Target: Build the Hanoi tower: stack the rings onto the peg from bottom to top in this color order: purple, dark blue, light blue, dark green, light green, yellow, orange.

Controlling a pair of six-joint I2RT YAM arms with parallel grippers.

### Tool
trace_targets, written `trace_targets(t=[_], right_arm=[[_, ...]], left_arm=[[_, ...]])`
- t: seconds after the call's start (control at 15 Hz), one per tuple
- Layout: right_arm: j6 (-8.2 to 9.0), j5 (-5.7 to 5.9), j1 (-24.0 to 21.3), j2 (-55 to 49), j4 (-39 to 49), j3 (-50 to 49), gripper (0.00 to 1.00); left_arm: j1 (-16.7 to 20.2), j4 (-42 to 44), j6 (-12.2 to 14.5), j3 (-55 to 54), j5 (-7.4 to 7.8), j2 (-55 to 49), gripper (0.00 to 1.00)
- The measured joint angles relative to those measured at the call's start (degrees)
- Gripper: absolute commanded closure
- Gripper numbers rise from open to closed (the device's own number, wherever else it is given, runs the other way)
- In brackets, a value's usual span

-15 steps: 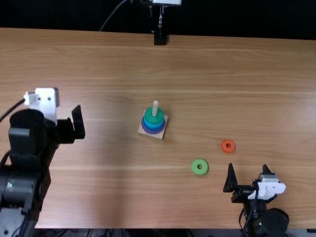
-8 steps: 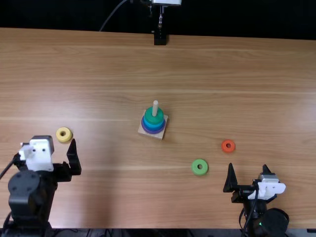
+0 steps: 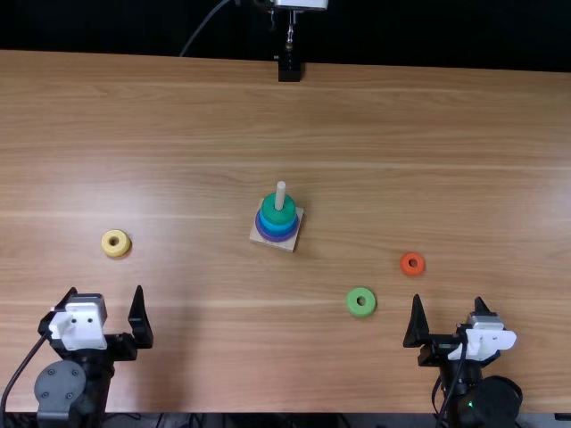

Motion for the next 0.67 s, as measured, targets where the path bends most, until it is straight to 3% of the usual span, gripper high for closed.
trace_targets(t=[0.67], right_arm=[[-0.04, 0.0, 0.0, 0.0, 0.0, 0.0, 0.0]], left_arm=[[0.0, -0.3, 0.0, -6.6, 0.17, -9.2, 0.0]])
